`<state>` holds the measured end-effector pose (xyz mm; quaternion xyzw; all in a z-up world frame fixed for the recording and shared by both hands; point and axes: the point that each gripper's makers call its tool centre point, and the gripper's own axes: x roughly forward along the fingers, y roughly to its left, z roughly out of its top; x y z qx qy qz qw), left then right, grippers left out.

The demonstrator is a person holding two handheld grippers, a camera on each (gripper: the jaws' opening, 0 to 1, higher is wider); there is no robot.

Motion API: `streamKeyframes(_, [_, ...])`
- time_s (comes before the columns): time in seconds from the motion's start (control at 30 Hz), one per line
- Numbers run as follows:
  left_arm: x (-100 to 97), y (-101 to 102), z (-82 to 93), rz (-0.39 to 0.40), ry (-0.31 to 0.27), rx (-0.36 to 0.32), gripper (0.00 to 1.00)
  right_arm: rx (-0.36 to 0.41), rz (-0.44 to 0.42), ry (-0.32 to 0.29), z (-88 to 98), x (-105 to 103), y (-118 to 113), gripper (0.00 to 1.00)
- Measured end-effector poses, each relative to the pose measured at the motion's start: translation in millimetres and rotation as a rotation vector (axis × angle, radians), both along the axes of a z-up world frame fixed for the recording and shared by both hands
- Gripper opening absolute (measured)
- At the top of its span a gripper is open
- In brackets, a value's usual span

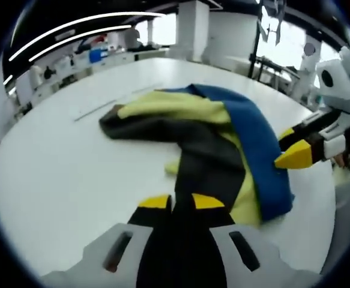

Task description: Fold the garment on the visible template until the final outline fits inside the template.

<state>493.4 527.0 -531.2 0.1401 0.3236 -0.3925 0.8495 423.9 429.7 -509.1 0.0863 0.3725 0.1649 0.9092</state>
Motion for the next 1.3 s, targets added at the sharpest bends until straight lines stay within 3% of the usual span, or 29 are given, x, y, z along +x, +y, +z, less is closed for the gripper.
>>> streamKeyframes(0.1, [0.2, 1.0, -0.4, 0.002, -0.005, 0.015, 0.02, -0.023, 0.009, -0.014, 1.3, -1.3, -3.3, 0.00])
streamKeyframes(0.3, [-0.8, 1.3, 1.4, 0.013, -0.010, 0.023, 0.01, -0.045, 0.037, -0.032, 3.1, -5.0, -8.7, 0.00])
streamKeyframes(0.4, [-2.2, 3.1, 7.9, 0.035, -0.005, 0.002, 0.00, -0.025, 0.027, -0.038, 9.9, -7.9, -11.1, 0.00])
streamKeyframes(0.57, [-5.9, 6.0, 18.3, 0.040, -0.007, -0.012, 0.00, -0.030, 0.075, -0.099, 28.7, -12.1, -14.9, 0.00])
streamKeyframes(0.73, [-11.4, 4.0, 32.7, 0.028, -0.031, -0.036, 0.00, -0.089, 0.102, -0.157, 44.7, -11.4, -26.3, 0.00])
streamKeyframes(0.93, [-14.3, 3.9, 38.1, 0.036, -0.029, -0.054, 0.00, -0.081, 0.116, -0.140, 49.8, -12.2, -32.7, 0.00])
streamKeyframes(1.03, [-12.0, 13.7, 36.7, 0.050, -0.052, -0.007, 0.00, -0.105, 0.102, -0.120, 48.6, -14.9, -40.8, 0.00])
streamKeyframes(1.3, [-17.9, 27.6, 34.6, 0.082, -0.033, -0.011, 0.00, -0.138, 0.108, -0.121, 49.3, -18.9, -54.7, 0.00])
